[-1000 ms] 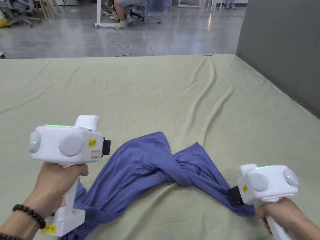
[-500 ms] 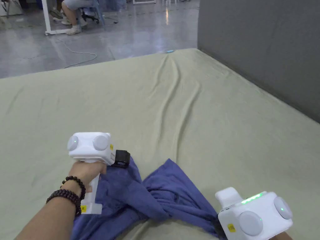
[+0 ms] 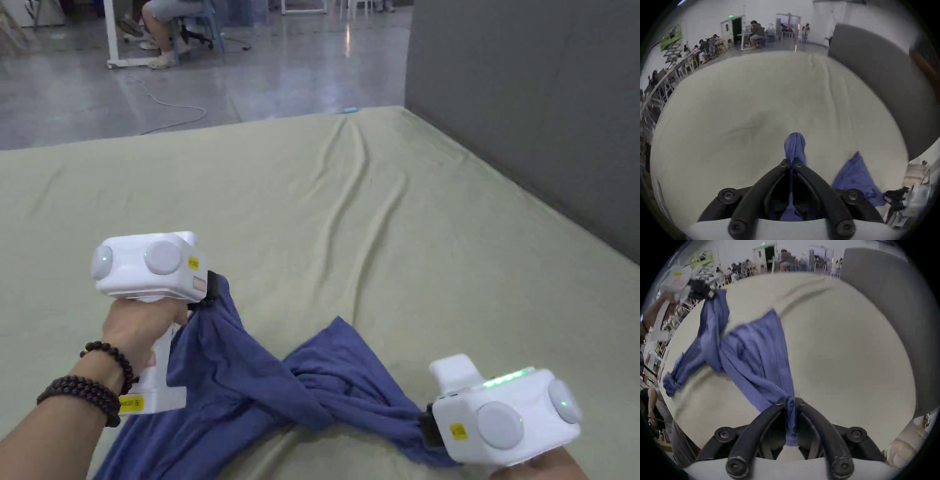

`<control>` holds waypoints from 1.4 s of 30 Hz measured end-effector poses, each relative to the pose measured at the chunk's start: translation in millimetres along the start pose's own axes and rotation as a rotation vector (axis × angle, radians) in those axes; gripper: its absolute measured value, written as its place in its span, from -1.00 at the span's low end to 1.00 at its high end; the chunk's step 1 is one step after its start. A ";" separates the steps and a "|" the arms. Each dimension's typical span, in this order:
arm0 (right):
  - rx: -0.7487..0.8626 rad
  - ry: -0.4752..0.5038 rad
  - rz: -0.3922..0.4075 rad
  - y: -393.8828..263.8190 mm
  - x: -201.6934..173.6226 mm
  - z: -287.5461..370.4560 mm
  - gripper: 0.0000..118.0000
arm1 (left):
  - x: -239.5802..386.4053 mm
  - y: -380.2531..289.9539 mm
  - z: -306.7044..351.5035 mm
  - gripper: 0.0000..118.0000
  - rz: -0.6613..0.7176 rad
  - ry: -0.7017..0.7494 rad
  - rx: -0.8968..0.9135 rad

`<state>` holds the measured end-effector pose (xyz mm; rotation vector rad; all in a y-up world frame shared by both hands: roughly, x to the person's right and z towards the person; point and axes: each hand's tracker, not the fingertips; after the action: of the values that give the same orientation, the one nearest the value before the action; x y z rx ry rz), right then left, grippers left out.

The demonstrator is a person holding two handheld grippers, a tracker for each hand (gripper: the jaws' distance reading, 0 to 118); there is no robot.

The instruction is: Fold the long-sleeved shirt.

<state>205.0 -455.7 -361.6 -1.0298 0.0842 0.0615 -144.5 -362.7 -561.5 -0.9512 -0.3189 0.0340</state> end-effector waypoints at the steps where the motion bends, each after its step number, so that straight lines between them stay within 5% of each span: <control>1: 0.059 -0.010 0.005 12.0 1.9 14.8 -0.92 | -10.7 3.1 28.6 -1.00 0.025 -0.040 0.052; 13: 0.559 -0.052 0.023 264.2 -9.1 193.2 -0.92 | -78.5 81.1 295.5 -1.00 0.126 -0.002 0.597; 23: 0.710 -0.247 -0.062 402.3 9.3 300.0 -0.92 | -108.1 195.4 379.2 -1.00 0.197 0.143 0.785; 32: 0.692 -0.237 -0.119 411.4 32.9 270.4 -0.92 | -115.3 237.0 314.3 -1.00 0.158 0.133 0.748; 42: 0.392 -0.165 -0.151 325.2 38.8 73.9 -0.92 | -168.9 200.3 82.6 -1.00 0.244 0.120 0.422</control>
<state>217.1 -224.8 -605.0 -0.6336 -0.1282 -0.0084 -306.6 -208.6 -720.9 -0.5655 -0.0759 0.2569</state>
